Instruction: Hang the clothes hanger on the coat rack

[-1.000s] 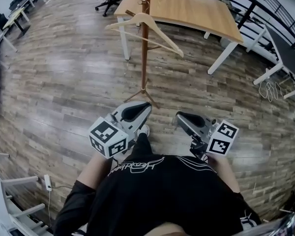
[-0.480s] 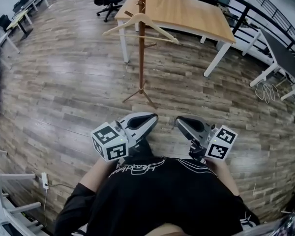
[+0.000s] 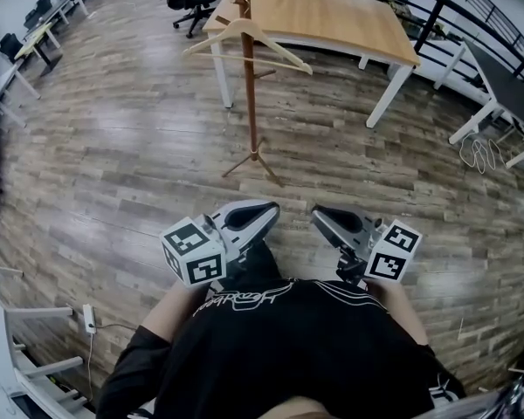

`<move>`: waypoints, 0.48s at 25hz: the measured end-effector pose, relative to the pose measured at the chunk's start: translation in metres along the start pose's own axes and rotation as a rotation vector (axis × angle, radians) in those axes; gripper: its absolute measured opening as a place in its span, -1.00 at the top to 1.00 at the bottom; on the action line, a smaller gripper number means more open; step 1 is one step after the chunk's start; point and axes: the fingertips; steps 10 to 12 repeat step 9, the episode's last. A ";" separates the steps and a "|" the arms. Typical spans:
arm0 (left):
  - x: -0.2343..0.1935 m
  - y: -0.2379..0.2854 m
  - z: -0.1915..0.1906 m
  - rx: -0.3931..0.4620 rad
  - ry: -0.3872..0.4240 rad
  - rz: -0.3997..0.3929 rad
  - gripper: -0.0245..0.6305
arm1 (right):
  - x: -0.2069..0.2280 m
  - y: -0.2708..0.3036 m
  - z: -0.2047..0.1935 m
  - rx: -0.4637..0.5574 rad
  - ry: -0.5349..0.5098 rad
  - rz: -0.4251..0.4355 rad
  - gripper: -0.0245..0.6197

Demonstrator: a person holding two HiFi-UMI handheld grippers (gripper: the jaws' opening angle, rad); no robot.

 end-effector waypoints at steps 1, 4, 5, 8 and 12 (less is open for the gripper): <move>0.001 0.002 -0.001 -0.004 -0.003 -0.003 0.91 | 0.001 -0.002 -0.001 0.002 0.004 -0.003 0.80; 0.001 0.010 -0.006 -0.019 -0.012 -0.013 0.91 | 0.007 -0.008 -0.003 0.008 0.019 -0.014 0.80; 0.001 0.013 -0.008 -0.027 -0.012 -0.016 0.91 | 0.009 -0.009 -0.004 0.011 0.023 -0.018 0.80; 0.001 0.023 -0.012 -0.045 -0.012 -0.036 0.91 | 0.017 -0.015 -0.004 0.018 0.035 -0.029 0.80; 0.002 0.026 -0.014 -0.049 -0.011 -0.044 0.91 | 0.020 -0.017 -0.005 0.019 0.039 -0.033 0.80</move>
Point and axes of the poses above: the fingertips, and each gripper's own axes: y forward along the fingers, x to its right, z out of its top, and after that the axes turned 1 degree about y, right-handed
